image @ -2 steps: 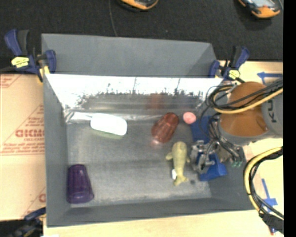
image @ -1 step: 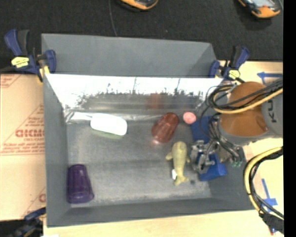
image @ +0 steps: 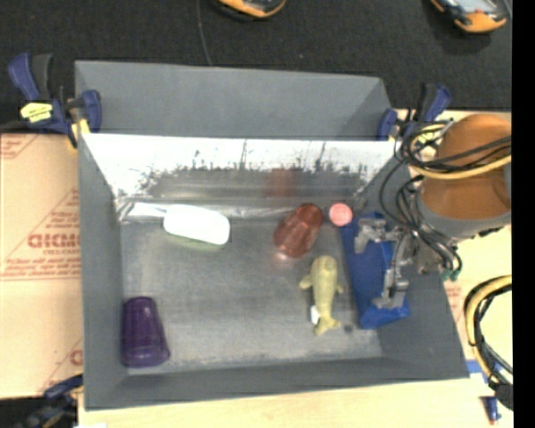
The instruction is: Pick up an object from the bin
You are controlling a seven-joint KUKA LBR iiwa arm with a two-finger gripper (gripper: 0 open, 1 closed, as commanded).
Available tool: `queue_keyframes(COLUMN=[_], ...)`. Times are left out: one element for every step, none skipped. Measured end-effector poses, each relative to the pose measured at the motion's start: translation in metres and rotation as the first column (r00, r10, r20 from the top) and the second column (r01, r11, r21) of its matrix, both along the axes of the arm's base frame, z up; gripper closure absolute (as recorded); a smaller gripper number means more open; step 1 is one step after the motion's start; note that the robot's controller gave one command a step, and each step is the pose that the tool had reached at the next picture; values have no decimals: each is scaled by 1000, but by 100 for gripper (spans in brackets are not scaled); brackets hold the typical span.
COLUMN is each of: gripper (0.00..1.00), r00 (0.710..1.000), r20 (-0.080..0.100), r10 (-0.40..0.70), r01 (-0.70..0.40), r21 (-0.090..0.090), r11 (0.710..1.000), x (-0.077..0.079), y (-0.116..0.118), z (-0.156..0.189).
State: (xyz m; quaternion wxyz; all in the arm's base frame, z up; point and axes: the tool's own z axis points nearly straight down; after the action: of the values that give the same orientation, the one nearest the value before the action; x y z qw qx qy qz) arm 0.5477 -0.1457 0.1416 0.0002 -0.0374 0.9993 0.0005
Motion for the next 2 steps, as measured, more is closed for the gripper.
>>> queue_keyframes(gripper=[0,0], r00=[1000,1000], r20=[-1,0], r10=[-1,-18], r01=[1,18], r21=[0,3], r11=[1000,1000], x=[0,-21], y=[0,76], z=[0,-26])
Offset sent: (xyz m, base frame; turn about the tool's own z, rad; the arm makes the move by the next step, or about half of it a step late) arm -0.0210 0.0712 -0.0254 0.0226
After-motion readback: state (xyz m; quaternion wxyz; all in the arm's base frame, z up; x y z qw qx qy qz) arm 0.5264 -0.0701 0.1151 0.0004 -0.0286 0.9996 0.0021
